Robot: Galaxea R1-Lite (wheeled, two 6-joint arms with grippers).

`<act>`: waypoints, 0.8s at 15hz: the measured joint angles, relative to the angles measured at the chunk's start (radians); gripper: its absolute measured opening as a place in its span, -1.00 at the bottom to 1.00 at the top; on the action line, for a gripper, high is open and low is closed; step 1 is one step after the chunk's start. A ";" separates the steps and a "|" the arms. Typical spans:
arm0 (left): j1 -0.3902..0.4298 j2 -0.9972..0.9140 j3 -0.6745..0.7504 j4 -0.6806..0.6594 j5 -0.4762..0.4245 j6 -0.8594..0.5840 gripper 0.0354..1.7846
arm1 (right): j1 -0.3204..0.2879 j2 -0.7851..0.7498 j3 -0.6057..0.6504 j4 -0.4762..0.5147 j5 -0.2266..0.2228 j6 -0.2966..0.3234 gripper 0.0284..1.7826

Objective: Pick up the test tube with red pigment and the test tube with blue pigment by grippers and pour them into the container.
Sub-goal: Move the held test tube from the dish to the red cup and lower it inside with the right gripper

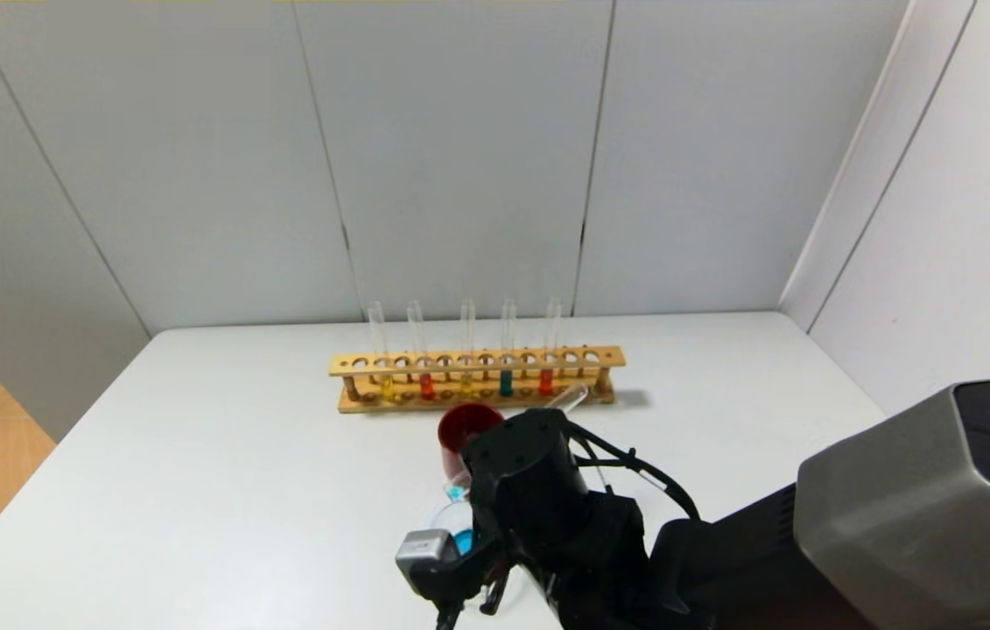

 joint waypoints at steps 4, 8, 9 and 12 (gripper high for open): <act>0.000 0.000 0.000 0.000 0.000 0.001 0.96 | 0.019 0.007 -0.015 -0.031 0.043 0.313 -0.59; 0.000 0.000 0.000 0.000 0.000 0.000 0.96 | 0.031 -0.012 -0.069 -0.039 0.087 0.769 -0.59; 0.000 0.000 0.000 0.000 0.000 0.000 0.96 | 0.019 -0.030 -0.093 -0.041 0.086 0.880 -0.59; 0.000 0.000 0.000 0.000 0.000 0.000 0.96 | -0.027 -0.086 -0.118 -0.048 0.087 1.086 -0.59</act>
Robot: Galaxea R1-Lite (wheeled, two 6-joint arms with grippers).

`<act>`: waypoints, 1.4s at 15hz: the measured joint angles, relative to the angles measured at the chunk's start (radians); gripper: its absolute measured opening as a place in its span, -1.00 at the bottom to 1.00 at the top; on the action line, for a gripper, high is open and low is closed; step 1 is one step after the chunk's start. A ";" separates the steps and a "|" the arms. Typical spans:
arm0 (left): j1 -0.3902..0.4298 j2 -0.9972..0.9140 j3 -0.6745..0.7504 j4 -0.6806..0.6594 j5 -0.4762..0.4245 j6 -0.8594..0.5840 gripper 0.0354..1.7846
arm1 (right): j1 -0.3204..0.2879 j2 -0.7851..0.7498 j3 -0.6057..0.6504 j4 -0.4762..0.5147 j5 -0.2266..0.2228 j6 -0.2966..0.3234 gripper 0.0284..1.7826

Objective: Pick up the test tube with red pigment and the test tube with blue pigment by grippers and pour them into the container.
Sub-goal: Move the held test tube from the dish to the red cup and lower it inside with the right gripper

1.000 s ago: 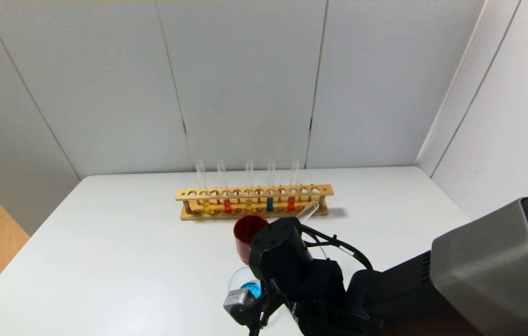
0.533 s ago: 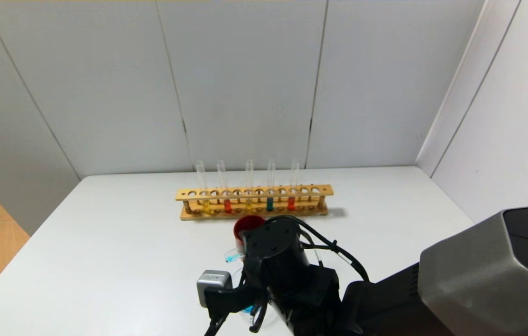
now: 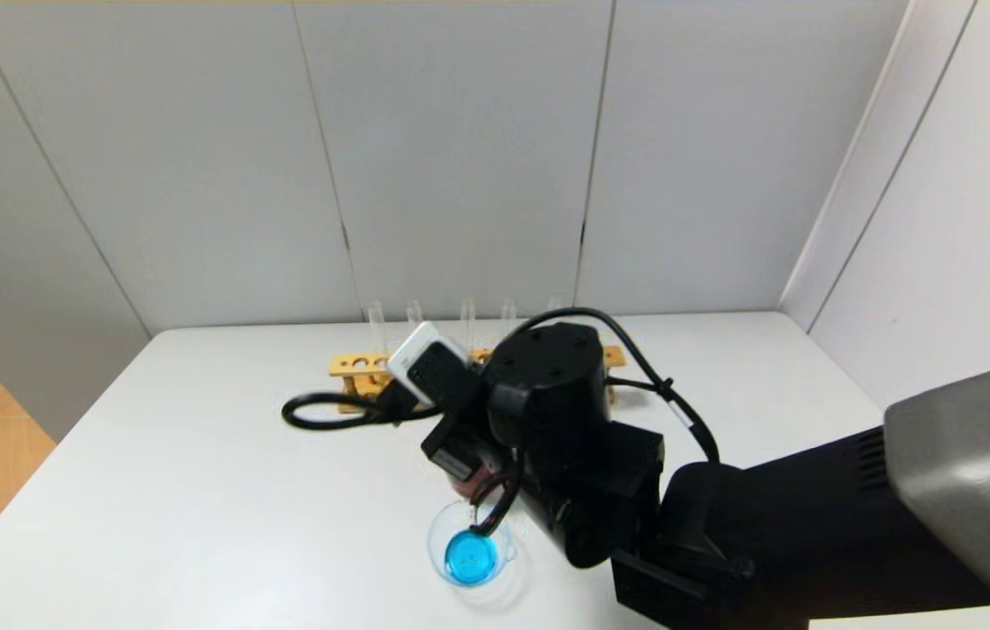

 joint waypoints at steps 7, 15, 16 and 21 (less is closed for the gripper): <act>0.000 0.000 0.000 0.000 0.000 0.001 0.96 | -0.050 -0.031 -0.013 -0.042 0.014 0.283 -0.59; 0.000 0.000 0.000 0.000 0.000 0.001 0.96 | -0.056 0.061 -0.058 -0.045 0.113 0.301 -0.59; 0.000 0.000 0.000 0.000 0.000 0.001 0.96 | -0.056 0.076 -0.076 -0.045 0.112 0.299 -0.59; 0.000 0.000 0.000 0.000 0.000 0.000 0.96 | -0.083 0.134 -0.142 -0.046 0.112 0.289 -0.59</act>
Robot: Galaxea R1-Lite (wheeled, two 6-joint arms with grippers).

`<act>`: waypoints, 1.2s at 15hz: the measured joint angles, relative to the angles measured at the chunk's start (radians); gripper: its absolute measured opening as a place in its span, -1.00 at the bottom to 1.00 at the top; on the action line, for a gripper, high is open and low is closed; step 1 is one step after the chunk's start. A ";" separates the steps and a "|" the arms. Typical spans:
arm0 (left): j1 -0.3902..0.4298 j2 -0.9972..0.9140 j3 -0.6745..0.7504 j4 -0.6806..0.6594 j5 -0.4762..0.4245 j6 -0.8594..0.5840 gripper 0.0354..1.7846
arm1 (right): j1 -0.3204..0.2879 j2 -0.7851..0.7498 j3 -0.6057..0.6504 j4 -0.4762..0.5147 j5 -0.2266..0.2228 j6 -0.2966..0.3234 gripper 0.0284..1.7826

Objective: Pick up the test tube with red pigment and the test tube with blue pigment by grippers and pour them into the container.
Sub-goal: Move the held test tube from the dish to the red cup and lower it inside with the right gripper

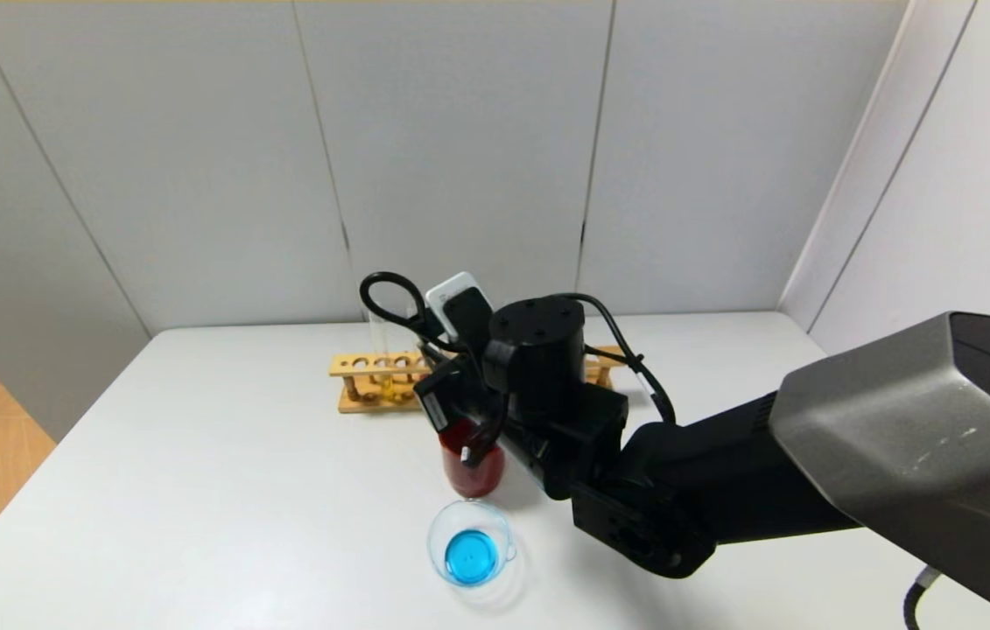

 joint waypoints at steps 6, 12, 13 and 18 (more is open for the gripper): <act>0.000 0.000 0.000 0.000 0.000 0.000 0.96 | -0.029 0.074 -0.015 0.000 0.042 -0.002 -0.59; 0.000 0.000 0.000 0.000 0.000 0.000 0.96 | -0.047 0.121 -0.021 -0.044 0.078 -0.002 -0.59; 0.000 0.000 0.000 0.000 0.001 0.000 0.96 | -0.048 0.127 -0.017 -0.060 0.089 -0.003 -0.59; 0.000 0.000 0.000 0.000 0.000 0.000 0.96 | -0.051 0.150 -0.007 -0.064 0.106 -0.008 -0.59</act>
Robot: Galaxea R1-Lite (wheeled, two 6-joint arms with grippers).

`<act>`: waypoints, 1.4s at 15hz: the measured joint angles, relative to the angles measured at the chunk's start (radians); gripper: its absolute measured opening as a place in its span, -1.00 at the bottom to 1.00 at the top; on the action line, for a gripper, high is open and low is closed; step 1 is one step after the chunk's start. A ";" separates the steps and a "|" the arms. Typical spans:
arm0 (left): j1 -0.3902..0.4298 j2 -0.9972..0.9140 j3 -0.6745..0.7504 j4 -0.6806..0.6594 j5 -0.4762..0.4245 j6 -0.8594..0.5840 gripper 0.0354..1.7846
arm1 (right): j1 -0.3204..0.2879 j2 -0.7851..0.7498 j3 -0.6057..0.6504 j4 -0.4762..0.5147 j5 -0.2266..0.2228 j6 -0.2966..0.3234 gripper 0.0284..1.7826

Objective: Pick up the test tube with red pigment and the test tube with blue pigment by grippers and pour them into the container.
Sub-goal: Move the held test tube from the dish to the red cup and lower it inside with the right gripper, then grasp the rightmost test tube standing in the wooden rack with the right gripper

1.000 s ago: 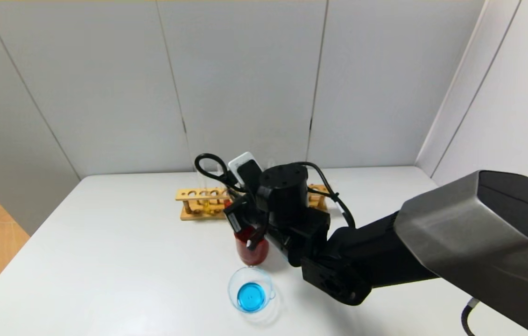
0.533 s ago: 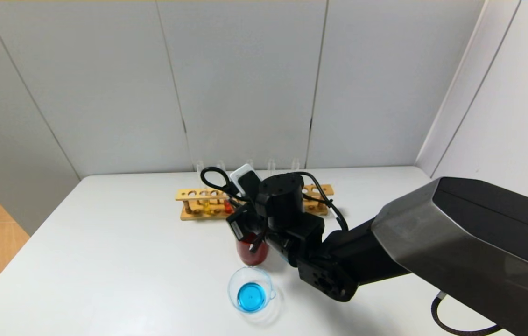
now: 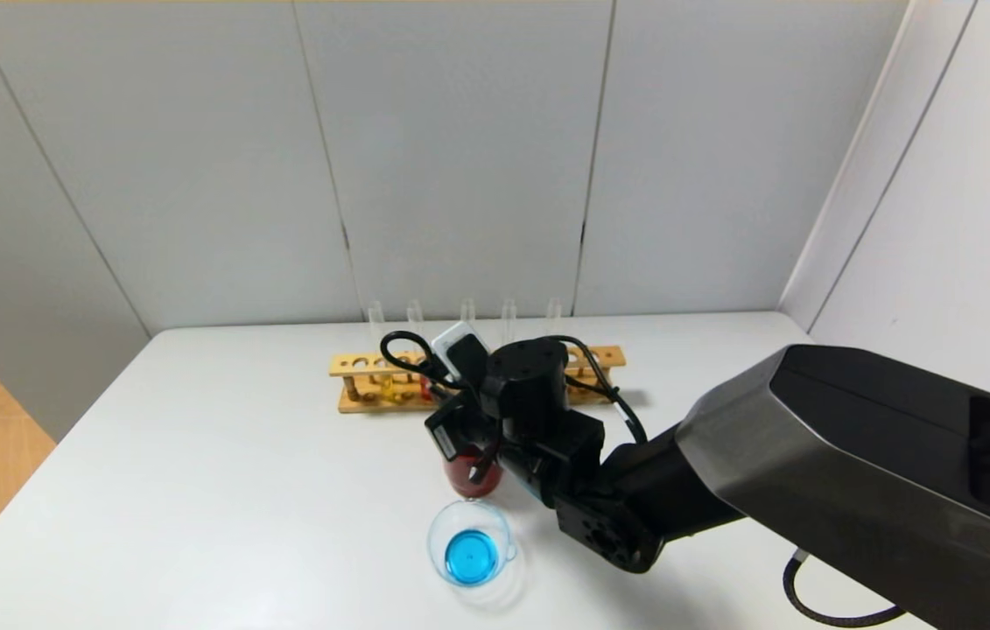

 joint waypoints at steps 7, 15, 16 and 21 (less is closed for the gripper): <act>0.000 0.000 0.000 0.000 0.000 0.000 0.96 | -0.001 0.011 0.000 -0.060 -0.004 -0.016 -0.31; 0.000 0.000 0.000 0.000 0.000 0.000 0.96 | -0.005 -0.007 0.004 -0.118 -0.014 -0.018 0.90; 0.000 0.000 0.000 0.000 0.000 0.000 0.96 | -0.010 -0.025 0.004 -0.141 -0.016 -0.020 0.95; 0.000 0.000 0.000 0.000 0.000 0.000 0.96 | -0.032 -0.167 0.009 -0.134 -0.031 -0.046 0.97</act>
